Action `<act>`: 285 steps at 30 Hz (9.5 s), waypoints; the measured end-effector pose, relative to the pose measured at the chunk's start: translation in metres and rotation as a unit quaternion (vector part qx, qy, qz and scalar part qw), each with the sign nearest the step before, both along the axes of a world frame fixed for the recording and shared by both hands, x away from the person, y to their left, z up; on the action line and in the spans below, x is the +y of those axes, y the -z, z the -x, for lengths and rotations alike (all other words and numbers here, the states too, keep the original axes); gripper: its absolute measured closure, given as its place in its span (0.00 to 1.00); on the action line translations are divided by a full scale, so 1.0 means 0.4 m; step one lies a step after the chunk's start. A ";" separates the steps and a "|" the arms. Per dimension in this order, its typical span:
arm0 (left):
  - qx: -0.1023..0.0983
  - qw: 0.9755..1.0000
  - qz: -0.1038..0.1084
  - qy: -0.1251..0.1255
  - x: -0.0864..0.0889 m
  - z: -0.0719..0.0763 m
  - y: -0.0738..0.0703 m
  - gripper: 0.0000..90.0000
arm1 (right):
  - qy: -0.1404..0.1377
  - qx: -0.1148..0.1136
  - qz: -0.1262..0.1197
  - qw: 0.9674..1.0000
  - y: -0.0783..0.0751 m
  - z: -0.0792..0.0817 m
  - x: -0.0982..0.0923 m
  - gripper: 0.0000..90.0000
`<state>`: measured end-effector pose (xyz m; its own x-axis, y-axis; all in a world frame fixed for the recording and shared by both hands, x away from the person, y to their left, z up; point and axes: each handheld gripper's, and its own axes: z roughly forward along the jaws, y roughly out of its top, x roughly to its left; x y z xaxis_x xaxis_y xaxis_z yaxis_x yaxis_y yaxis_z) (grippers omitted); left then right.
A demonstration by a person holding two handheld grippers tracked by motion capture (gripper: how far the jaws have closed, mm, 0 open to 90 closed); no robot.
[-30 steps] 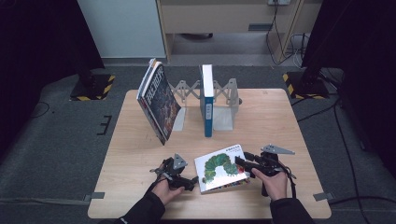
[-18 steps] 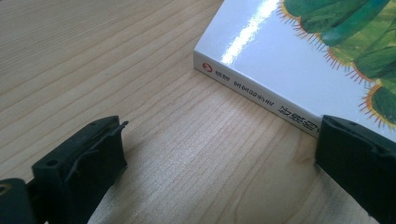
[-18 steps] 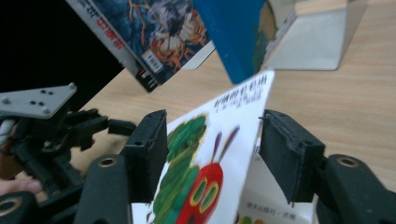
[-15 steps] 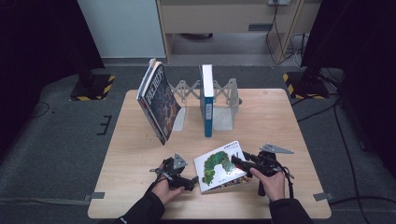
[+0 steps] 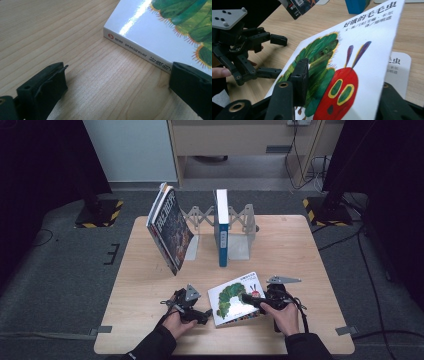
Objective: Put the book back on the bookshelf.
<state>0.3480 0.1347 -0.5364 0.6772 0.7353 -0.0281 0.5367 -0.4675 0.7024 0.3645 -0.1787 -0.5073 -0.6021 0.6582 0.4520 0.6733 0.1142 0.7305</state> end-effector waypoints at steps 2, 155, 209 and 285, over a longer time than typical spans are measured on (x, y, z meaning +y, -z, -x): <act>0.000 1.000 0.000 0.002 0.000 0.000 0.000 0.00 | 0.003 0.005 -0.002 1.000 0.002 -0.003 -0.006 0.64; 0.100 0.970 0.213 0.055 -0.033 -0.023 0.011 0.01 | -0.007 -0.027 0.001 1.000 0.042 0.002 0.019 0.51; 0.096 0.973 0.205 0.052 -0.020 -0.031 0.009 0.09 | -0.048 -0.051 -0.015 0.997 0.051 0.003 0.052 0.58; 0.088 0.965 0.245 0.039 -0.001 -0.029 -0.024 0.50 | 0.040 -0.084 0.017 0.995 0.004 0.006 0.016 0.33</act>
